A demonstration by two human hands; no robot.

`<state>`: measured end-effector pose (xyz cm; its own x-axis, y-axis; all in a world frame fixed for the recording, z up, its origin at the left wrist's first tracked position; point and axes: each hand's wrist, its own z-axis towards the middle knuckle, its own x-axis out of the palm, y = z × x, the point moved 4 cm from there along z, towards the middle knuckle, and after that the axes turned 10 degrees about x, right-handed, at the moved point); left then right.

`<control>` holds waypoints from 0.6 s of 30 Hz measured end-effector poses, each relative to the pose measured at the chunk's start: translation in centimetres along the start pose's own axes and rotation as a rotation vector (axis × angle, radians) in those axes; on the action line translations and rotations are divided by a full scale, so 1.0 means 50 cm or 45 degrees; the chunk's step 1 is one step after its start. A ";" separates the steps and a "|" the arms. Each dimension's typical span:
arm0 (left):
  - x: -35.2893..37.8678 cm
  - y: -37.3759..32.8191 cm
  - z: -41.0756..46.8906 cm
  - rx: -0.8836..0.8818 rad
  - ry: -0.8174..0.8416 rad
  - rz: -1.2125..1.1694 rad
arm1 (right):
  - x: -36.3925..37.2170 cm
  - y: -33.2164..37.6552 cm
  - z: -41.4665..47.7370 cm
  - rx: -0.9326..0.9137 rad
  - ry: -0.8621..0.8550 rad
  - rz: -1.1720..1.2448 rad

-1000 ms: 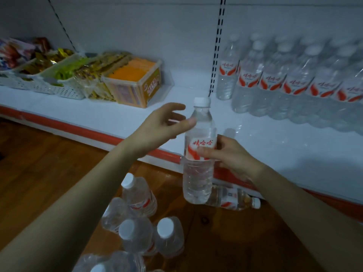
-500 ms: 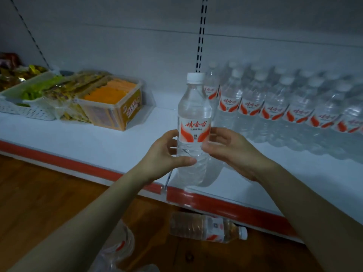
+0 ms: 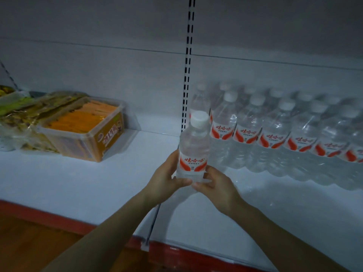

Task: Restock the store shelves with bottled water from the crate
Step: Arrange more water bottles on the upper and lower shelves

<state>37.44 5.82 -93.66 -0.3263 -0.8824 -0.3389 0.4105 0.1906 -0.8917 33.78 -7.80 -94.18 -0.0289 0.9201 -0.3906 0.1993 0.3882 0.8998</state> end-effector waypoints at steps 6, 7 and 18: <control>0.008 0.041 0.035 0.003 -0.038 0.075 | 0.011 -0.022 0.046 -0.043 -0.232 -0.033; 0.008 0.043 0.044 0.008 -0.043 0.102 | 0.010 -0.022 0.055 -0.044 -0.257 -0.038; 0.018 0.082 0.148 -0.069 -0.163 0.258 | -0.013 -0.023 0.169 0.074 -0.544 -0.260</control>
<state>45.13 2.62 -95.38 -0.1298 -0.8706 -0.4745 0.4089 0.3890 -0.8255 41.86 -9.28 -96.61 0.3299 0.7166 -0.6145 0.2863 0.5444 0.7885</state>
